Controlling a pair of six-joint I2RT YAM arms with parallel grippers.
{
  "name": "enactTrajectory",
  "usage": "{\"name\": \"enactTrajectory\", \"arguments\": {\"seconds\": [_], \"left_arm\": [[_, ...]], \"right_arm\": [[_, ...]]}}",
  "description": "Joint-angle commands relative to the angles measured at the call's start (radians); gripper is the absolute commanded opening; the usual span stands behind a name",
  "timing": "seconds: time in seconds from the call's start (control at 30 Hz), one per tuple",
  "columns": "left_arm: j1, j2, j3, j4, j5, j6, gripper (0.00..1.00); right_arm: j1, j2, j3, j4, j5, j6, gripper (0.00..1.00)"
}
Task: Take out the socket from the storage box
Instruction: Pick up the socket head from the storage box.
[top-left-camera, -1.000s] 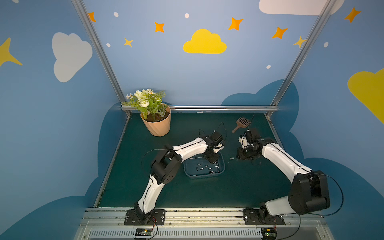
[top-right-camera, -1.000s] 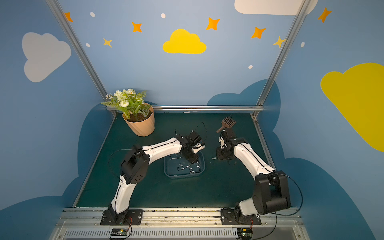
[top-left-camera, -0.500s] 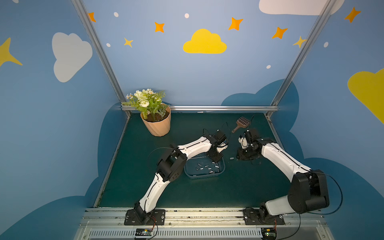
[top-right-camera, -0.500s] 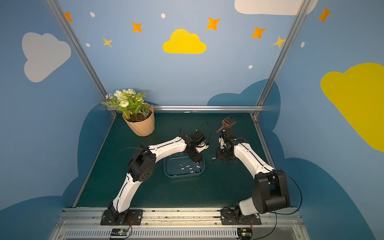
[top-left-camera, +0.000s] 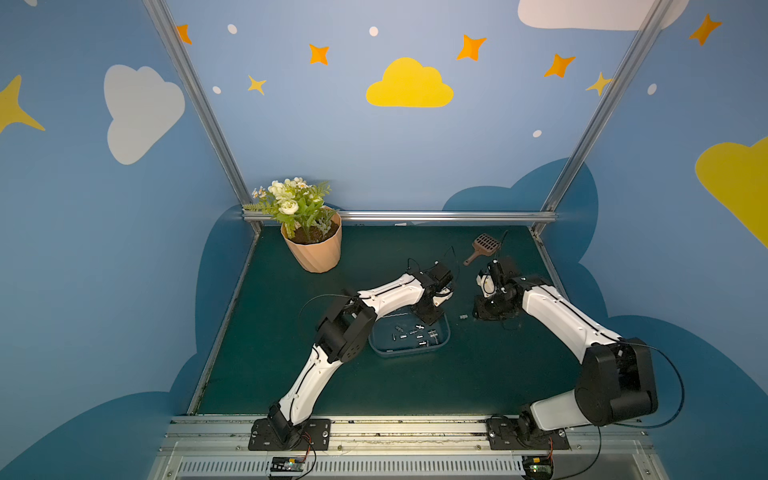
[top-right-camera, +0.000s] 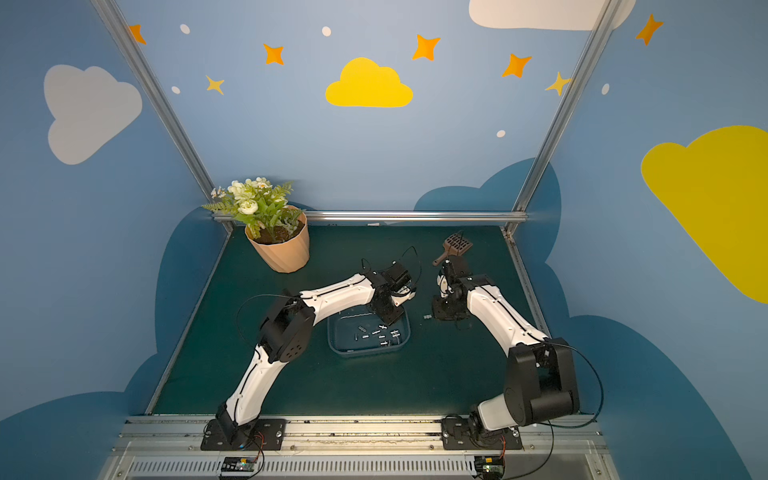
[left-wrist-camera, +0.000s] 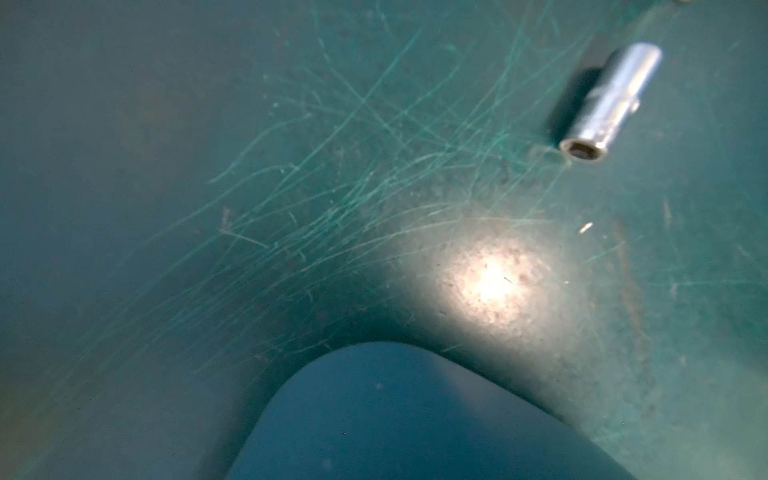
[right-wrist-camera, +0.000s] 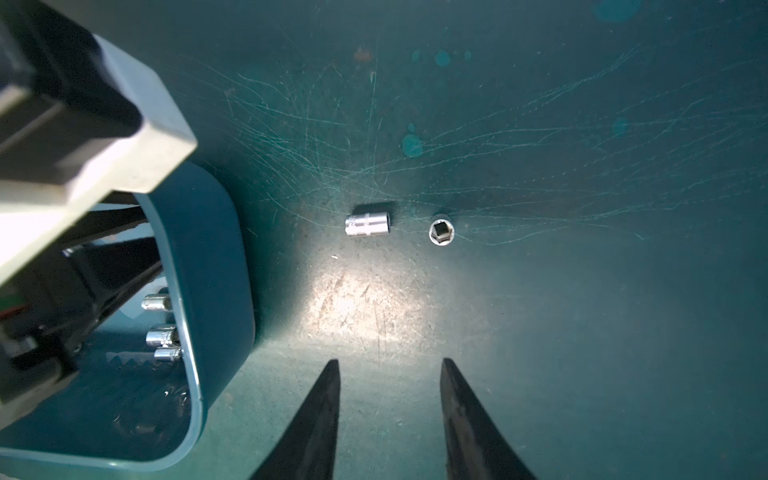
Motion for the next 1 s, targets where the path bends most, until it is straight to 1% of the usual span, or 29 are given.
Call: {"name": "enactTrajectory", "arguments": {"seconds": [0.0,0.37,0.63,0.83,0.97], "left_arm": [[0.002,0.006,-0.033,-0.03,-0.02,0.003,0.23],[0.004,-0.04,-0.077,0.014,-0.039,-0.026,0.1],[0.023,-0.159,-0.096,0.06,-0.031,-0.081,0.08],[0.056,-0.283,-0.136,0.093,-0.004,-0.121,0.08],[0.092,-0.369,-0.183,0.092,-0.024,-0.136,0.09]], "right_arm": [[0.007,0.013,-0.006,0.001,0.0,0.007,0.41],[0.009,0.007,-0.007,-0.001,0.002,0.006,0.4],[0.011,-0.008,-0.008,-0.005,0.005,0.007,0.4],[0.012,-0.014,-0.006,-0.006,0.003,0.008,0.4],[0.016,-0.015,0.003,-0.011,-0.001,0.008,0.4]]}}
